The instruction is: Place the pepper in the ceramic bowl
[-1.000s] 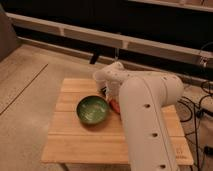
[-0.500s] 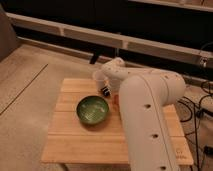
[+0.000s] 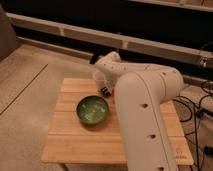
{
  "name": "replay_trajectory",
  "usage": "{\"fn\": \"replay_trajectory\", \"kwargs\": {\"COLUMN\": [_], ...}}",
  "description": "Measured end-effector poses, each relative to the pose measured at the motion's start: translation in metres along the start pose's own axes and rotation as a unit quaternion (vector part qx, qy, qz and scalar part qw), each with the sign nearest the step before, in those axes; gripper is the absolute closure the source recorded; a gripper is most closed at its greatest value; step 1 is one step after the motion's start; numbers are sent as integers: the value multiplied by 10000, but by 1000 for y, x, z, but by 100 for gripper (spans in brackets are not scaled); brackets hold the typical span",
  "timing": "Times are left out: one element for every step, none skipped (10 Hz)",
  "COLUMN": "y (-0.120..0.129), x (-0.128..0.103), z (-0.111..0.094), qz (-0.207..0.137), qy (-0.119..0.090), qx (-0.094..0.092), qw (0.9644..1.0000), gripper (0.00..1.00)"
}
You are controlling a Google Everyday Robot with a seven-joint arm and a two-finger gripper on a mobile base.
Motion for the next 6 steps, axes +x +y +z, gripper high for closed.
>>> {"fn": "replay_trajectory", "kwargs": {"y": [11,22,34,45,56,67], "x": [-5,-8,-8,-7,-6,-5], "z": [-4,-5,-5,-6,-6,-9], "qz": [-155,-291,-395,-474,-539,-617], "qy": [-20,-5,34,81,142,181], "qx": [30,49,62,72,100,139], "qw": [9999,9996,9992,9988,9984,9978], "gripper": [100,100,100,100,100,100]}}
